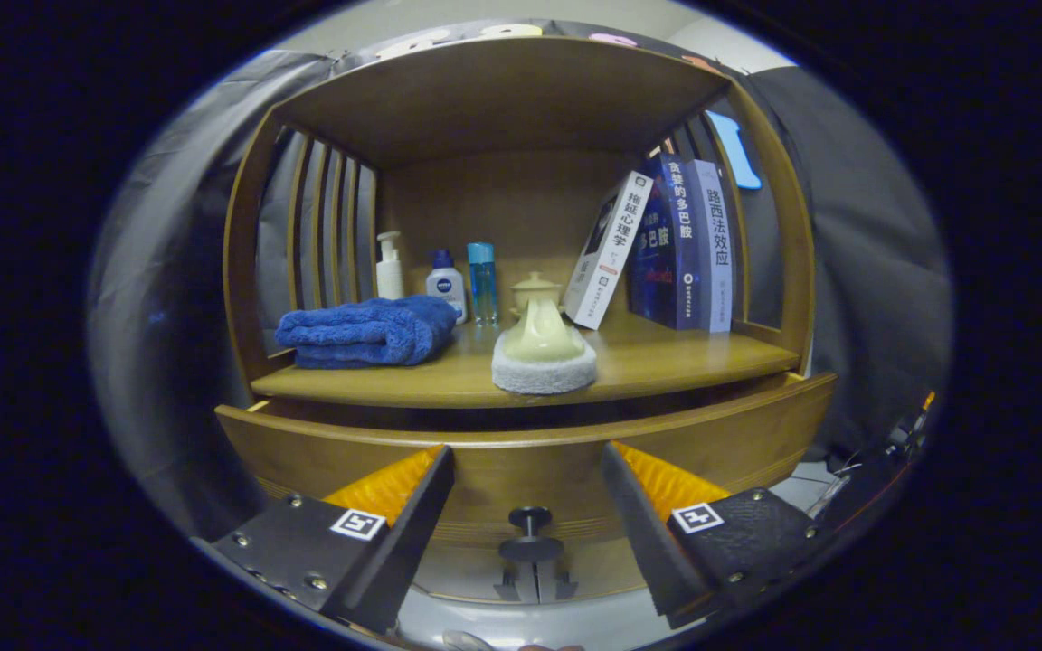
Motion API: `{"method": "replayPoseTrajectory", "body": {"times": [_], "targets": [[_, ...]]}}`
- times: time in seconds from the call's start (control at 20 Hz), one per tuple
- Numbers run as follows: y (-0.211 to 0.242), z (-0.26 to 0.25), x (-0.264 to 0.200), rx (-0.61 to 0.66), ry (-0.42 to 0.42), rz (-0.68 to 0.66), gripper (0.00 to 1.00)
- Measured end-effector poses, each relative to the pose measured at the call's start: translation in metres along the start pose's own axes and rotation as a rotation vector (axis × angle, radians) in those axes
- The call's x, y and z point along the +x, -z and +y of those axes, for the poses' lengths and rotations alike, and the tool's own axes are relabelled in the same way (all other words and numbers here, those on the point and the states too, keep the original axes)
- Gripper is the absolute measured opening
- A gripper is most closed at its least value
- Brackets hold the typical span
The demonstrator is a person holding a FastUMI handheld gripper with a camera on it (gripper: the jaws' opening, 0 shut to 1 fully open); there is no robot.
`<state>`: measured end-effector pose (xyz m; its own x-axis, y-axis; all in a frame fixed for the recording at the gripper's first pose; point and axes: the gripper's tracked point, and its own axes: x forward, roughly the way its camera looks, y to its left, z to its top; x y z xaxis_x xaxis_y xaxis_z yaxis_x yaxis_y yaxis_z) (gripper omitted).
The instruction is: Pull open the drawer, take out the items inside it, and place them on the countertop above the cabinet.
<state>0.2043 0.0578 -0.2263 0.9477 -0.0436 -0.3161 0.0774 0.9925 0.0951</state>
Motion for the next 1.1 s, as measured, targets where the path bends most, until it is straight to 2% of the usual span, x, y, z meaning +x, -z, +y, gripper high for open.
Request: {"method": "replayPoseTrajectory", "body": {"times": [1.1], "targets": [[-0.006, 0.002, 0.035, -0.012, 0.014, 0.005, 0.99]]}}
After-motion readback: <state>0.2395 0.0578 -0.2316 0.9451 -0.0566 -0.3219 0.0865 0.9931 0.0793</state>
